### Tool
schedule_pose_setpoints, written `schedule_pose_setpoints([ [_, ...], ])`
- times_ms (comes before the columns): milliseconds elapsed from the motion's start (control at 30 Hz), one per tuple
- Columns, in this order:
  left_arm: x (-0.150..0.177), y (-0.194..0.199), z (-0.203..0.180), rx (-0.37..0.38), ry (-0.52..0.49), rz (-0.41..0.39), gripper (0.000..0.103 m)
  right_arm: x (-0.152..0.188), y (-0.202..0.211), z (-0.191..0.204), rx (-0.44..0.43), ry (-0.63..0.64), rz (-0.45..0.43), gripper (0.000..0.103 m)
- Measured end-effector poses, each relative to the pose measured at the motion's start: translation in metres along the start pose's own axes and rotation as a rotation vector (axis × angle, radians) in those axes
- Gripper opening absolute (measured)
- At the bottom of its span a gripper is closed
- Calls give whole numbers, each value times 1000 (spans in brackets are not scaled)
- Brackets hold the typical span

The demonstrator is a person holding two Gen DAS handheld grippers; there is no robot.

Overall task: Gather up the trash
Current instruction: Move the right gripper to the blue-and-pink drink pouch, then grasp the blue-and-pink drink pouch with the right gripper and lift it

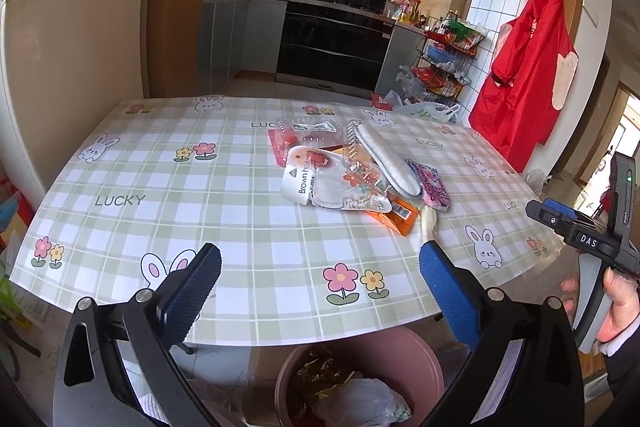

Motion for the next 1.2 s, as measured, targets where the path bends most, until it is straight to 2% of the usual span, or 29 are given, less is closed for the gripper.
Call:
schedule_pose_setpoints([
  [100,-9,-21,1,-13,-9,11,97,-12,-36,-8,24,31,54,97],
  [267,-22,-55,4,-24,-9,20,97,-27,-95,-21,-23,-25,122,97],
  [333,-25,-66,5,-21,0,28,97,-30,-117,-15,-23,20,164,97],
  [367,-25,-71,5,-17,5,33,97,-29,-130,-9,16,84,203,96],
  [400,-26,-77,5,-13,8,38,97,-28,-140,-4,48,145,238,94],
  [433,-26,-82,5,-9,7,45,97,-27,-149,1,55,191,265,85],
  [500,-24,-91,7,-5,5,57,97,-24,-164,5,48,233,312,79],
  [667,-19,-109,9,0,16,86,97,-27,-184,7,48,249,334,77],
  [733,-19,-114,10,6,26,93,97,-29,-193,10,56,263,352,73],
  [967,-16,-121,8,14,24,102,97,-30,-204,17,99,298,373,73],
  [1067,-14,-123,5,19,18,107,97,-30,-202,11,104,278,371,63],
  [1167,-14,-126,2,25,21,112,97,-33,-194,1,56,213,363,56],
  [1200,-14,-126,1,27,20,112,97,-34,-191,0,47,201,357,48],
])
Point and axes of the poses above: each gripper's, at about its wrist camera, not at the fingertips, and y roughly against the way its jaws point, z to its left, x to its underside, the point moved 2 cm from there along -y, roughly the way its jaws point, and after that the axes turned 5 degrees about y, right-handed, at the moved point
